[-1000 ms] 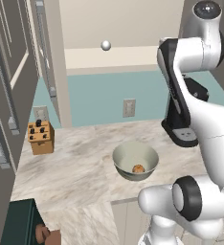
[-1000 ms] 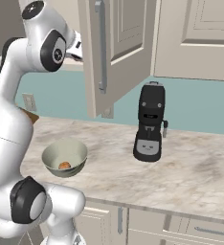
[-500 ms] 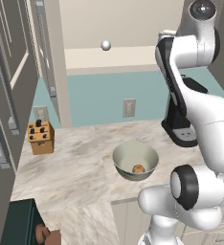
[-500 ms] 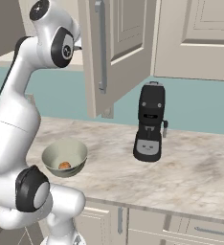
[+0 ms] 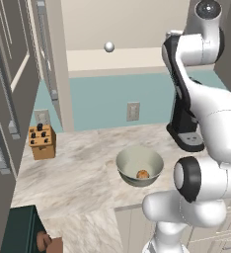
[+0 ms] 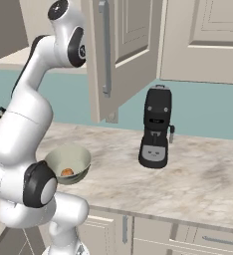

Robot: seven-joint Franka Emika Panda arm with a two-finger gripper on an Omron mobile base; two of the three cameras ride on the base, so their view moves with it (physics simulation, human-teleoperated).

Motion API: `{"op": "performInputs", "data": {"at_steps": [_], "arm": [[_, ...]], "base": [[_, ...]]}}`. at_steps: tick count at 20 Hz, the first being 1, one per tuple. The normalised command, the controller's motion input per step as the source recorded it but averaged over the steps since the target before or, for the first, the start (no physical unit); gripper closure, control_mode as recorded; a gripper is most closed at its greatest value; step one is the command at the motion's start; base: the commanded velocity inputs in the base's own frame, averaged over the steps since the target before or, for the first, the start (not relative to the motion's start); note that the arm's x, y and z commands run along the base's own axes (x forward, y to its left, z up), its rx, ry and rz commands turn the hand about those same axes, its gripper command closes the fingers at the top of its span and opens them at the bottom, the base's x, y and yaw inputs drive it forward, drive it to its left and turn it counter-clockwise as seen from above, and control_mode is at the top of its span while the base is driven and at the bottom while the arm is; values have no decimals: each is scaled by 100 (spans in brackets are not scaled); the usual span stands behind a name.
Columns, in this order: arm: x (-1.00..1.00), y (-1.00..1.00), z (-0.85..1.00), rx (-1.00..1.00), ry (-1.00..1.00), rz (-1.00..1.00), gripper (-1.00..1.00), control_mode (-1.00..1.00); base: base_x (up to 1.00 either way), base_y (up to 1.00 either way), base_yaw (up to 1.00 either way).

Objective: Open the cabinet. Pick the tangerine and orange from the cabinet and place them into the bowl. Then close the cabinet.

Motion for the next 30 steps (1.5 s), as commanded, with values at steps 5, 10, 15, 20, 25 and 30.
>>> {"op": "performInputs", "data": {"at_steps": [5, 10, 15, 20, 25, 30], "arm": [[24, -23, -2, 0, 0, 0, -100, -100], [43, 0, -21, -3, 0, 0, -100, -100], [33, -18, -3, 0, 0, 0, -100, -100], [24, -26, -4, 0, 0, 0, -100, -100], [28, 0, -13, -4, 0, 0, -100, -100], [33, 0, -13, -3, 0, 0, -100, -100]], "base": [[0, 0, 0], [0, 0, 0], [0, 0, 0], [0, 0, 0], [0, 0, 0], [0, 0, 0]]}}
